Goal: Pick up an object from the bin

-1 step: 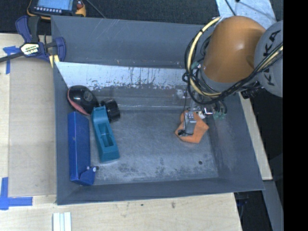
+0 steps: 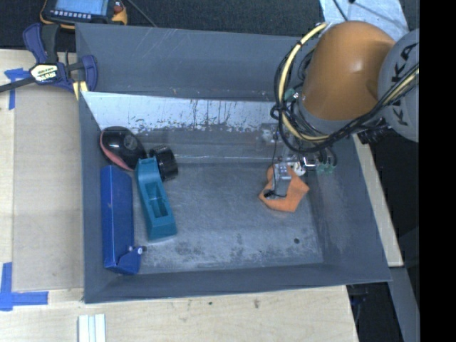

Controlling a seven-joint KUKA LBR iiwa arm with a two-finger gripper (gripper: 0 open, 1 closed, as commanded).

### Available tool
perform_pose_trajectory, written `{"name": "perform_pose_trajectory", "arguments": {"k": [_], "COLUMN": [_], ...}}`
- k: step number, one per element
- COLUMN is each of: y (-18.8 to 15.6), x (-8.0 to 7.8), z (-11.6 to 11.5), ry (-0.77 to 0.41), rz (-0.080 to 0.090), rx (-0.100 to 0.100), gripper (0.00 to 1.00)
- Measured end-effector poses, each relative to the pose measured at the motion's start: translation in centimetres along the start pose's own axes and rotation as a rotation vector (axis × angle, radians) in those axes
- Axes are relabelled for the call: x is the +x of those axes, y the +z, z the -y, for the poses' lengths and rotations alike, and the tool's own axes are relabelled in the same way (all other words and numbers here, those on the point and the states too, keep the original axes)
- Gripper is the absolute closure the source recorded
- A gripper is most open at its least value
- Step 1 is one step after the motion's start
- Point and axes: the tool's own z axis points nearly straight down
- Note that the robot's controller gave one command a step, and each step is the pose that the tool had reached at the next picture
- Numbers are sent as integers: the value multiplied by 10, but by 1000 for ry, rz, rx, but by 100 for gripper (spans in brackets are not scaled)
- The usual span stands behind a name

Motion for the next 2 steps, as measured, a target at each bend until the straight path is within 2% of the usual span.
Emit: {"name": "perform_pose_trajectory", "arguments": {"k": [1, 2], "y": [55, 59], "x": [2, 5], "z": [35, 83], "ry": [110, -8], "rz": [2, 0], "rx": [0, 1], "gripper": [0, 0]}}
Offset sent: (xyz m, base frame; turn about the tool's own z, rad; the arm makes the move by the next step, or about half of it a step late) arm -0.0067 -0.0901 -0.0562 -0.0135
